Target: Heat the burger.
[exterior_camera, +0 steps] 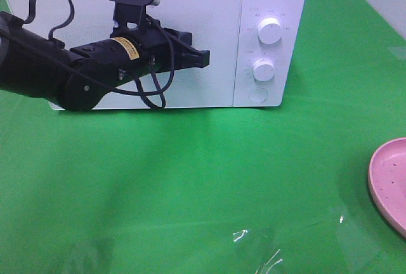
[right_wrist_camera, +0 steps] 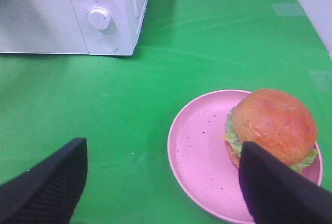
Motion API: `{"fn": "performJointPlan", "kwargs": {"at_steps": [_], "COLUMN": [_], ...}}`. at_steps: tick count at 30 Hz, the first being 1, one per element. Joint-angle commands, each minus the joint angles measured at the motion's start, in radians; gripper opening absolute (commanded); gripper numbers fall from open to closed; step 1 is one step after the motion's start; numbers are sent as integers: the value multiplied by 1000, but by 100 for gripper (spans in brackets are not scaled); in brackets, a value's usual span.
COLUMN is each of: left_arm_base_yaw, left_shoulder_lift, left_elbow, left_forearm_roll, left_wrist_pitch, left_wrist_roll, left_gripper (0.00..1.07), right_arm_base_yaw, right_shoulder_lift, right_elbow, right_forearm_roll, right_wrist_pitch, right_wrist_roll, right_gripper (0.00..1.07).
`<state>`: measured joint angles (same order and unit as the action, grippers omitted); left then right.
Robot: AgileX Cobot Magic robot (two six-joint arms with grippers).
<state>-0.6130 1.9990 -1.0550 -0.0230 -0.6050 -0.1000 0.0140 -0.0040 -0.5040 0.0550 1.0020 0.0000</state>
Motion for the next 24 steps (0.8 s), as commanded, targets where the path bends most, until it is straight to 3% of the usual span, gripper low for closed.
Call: {"fn": "performJointPlan", "kwargs": {"at_steps": [1, 3, 4, 5, 6, 7, 8, 9, 11, 12, 24], "left_arm_base_yaw": [4, -29, -29, -55, -55, -80, -80, -107, -117, -141, -199], "left_shoulder_lift": [-21, -61, -61, -87, -87, -118, -118, -148, -161, -178, -202], "left_elbow": [-24, -24, -24, -24, -24, -24, -24, -24, -24, -24, -24], "left_forearm_roll": [-68, -54, -54, -54, -54, -54, -54, -54, -53, -53, -94], "left_wrist_pitch": [47, 205, 205, 328, 328, 461, 461, 590, 642, 748, 1235], "left_wrist_roll": [-2, -3, -3, -3, -3, -2, -2, -2, -2, 5, 6], "left_gripper": [2, 19, 19, 35, 35, 55, 55, 75, 81, 90, 91], "right_arm_base_yaw": [-6, -6, -6, -6, -6, -6, -6, -6, -6, -6, -6], "right_shoulder_lift": [-25, -25, -25, -25, -25, -25, -25, -25, -25, -25, -25], "right_elbow": [-2, -2, -2, -2, -2, -2, -2, -2, -2, -2, -2], "right_forearm_roll": [2, 2, 2, 2, 2, 2, 2, 2, 2, 3, 3], "right_wrist_pitch": [-1, -1, -1, -1, -1, -1, -1, -1, -1, -1, -1], "right_wrist_roll": [0, 0, 0, 0, 0, 0, 0, 0, 0, 0, 0], "right_gripper": [76, 76, 76, 76, 76, 76, 76, 76, 76, 76, 76]}}
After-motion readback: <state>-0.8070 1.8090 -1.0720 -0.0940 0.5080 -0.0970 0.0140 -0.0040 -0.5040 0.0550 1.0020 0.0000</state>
